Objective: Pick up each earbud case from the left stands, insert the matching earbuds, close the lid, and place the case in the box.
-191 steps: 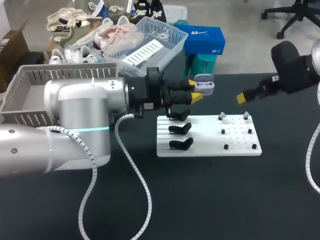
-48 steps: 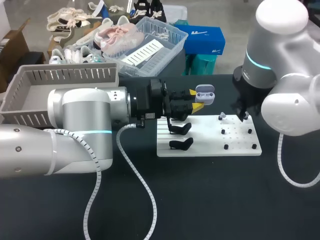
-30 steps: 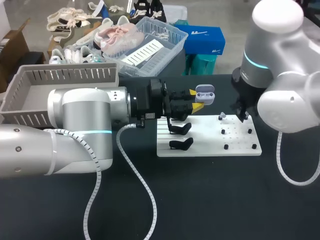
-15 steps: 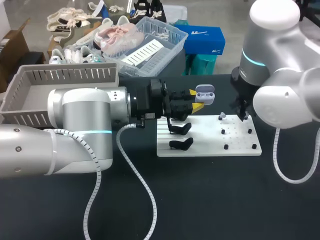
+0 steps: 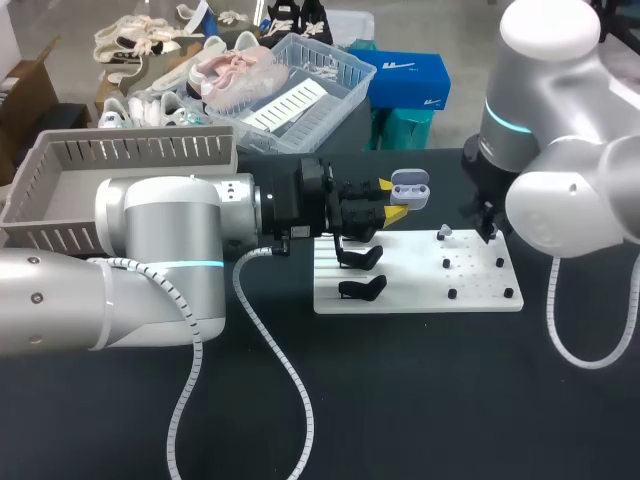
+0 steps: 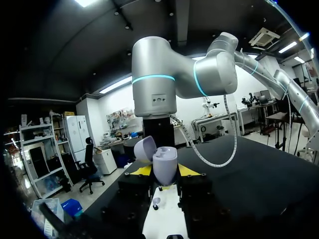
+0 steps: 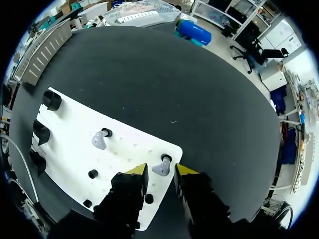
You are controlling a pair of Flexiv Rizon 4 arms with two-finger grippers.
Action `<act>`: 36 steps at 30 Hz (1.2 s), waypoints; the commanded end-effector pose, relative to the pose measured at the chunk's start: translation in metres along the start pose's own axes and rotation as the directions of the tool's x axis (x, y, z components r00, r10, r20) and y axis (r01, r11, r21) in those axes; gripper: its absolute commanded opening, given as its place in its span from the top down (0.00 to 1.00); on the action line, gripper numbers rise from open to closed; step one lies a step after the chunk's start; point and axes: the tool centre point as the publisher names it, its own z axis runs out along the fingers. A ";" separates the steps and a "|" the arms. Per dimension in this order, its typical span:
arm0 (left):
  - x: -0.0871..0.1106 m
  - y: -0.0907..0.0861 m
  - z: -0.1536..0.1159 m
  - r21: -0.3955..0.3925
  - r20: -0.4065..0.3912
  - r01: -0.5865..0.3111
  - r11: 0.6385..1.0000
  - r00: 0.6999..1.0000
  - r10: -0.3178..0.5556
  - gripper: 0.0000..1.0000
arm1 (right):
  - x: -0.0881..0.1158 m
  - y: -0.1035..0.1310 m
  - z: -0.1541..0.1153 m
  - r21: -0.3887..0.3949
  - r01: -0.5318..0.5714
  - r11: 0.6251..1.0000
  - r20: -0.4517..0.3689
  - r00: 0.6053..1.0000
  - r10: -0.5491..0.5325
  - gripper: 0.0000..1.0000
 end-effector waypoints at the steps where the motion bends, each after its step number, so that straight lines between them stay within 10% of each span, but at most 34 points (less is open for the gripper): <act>1: 0.001 0.000 0.001 -0.004 0.001 -0.002 1.000 1.000 0.002 1.00 | -0.001 0.001 0.000 0.000 -0.001 1.000 -0.002 1.000 0.001 0.69; 36: 0.001 0.000 0.001 -0.004 0.001 -0.002 1.000 1.000 0.002 1.00 | 0.002 -0.001 -0.001 -0.001 -0.015 1.000 -0.001 1.000 0.015 1.00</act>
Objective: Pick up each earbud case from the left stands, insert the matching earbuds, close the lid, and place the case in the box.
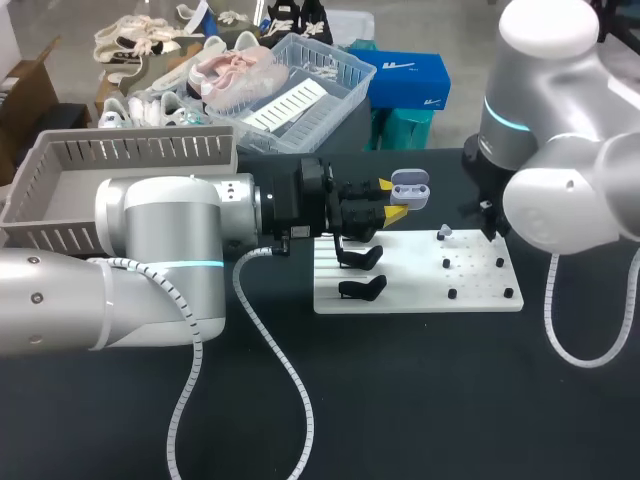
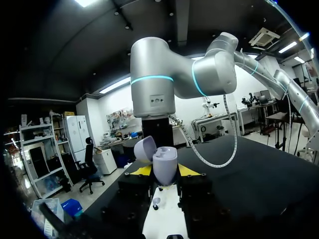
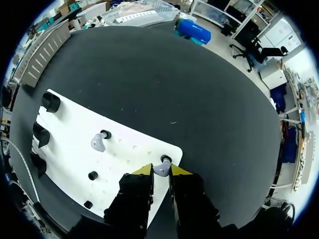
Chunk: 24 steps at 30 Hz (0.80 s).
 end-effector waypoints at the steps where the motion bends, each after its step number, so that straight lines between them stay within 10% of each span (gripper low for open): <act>1: 0.001 0.000 0.001 -0.004 0.001 -0.002 1.000 1.000 0.002 1.00 | 0.004 -0.001 -0.002 0.002 -0.005 1.000 0.006 1.000 0.005 1.00; 24: 0.001 0.000 0.001 -0.004 0.001 -0.002 1.000 1.000 0.002 1.00 | 0.018 0.014 -0.044 -0.043 0.009 0.999 0.094 0.996 -0.005 1.00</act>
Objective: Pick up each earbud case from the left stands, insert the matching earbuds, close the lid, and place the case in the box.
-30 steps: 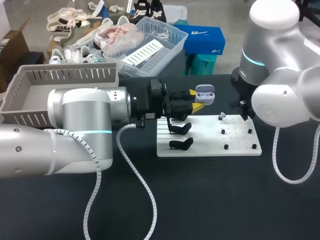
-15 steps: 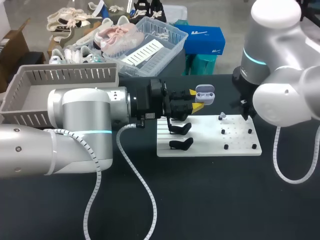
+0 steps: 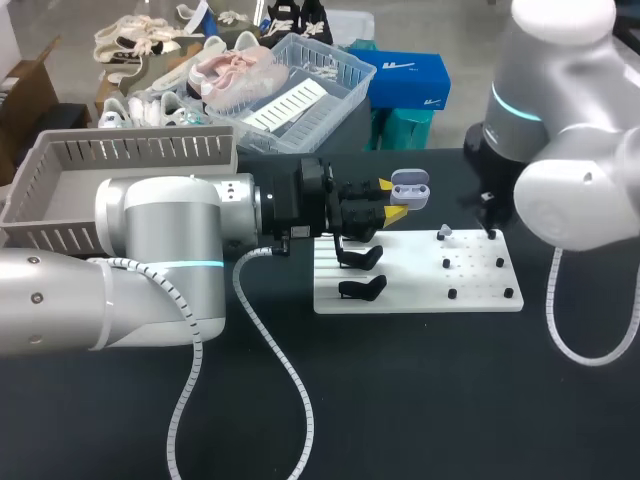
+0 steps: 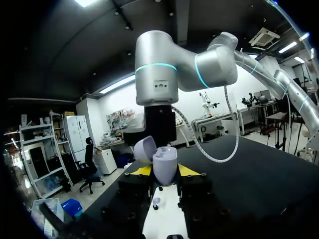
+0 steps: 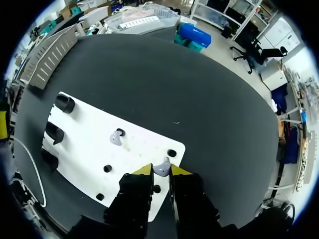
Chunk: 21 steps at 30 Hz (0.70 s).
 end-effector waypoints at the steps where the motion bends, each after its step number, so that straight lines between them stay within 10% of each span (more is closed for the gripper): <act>1: 0.001 0.000 0.001 -0.004 0.001 -0.002 1.000 1.000 0.002 1.00 | 0.016 0.006 -0.019 -0.011 0.009 1.000 0.060 0.998 -0.009 1.00; 21: 0.001 0.000 0.001 -0.004 0.001 -0.002 1.000 1.000 0.002 1.00 | 0.023 0.016 -0.034 -0.056 0.022 0.998 0.105 0.994 -0.017 1.00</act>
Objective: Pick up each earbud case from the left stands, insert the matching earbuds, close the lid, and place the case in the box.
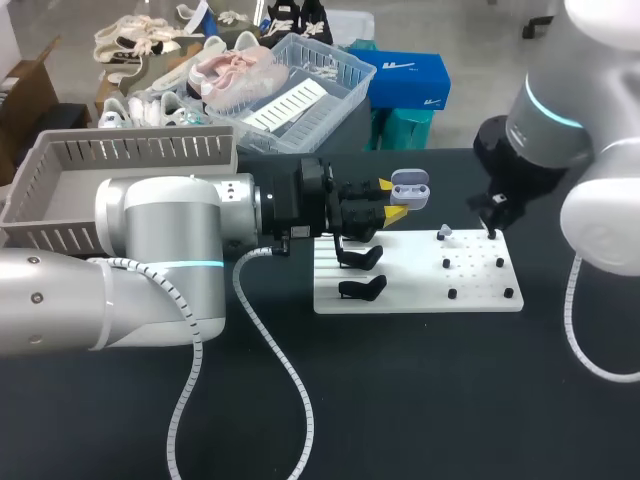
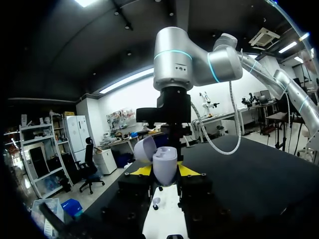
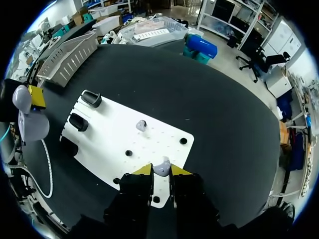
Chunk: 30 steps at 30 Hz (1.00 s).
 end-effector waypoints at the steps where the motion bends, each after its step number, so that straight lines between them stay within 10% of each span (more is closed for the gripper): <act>1: 0.001 0.000 0.001 -0.004 0.001 -0.002 1.000 1.000 0.002 1.00 | 0.003 0.001 0.000 0.006 -0.003 1.000 0.013 1.000 0.003 1.00; 15: 0.001 0.000 0.001 -0.004 0.001 -0.002 1.000 1.000 0.002 1.00 | -0.007 0.008 0.003 0.033 -0.178 0.984 -0.051 0.983 0.179 1.00; 30: 0.001 0.000 0.001 -0.004 0.001 -0.002 1.000 1.000 0.002 1.00 | 0.009 0.027 -0.024 0.191 -0.497 0.847 -0.120 0.844 0.522 1.00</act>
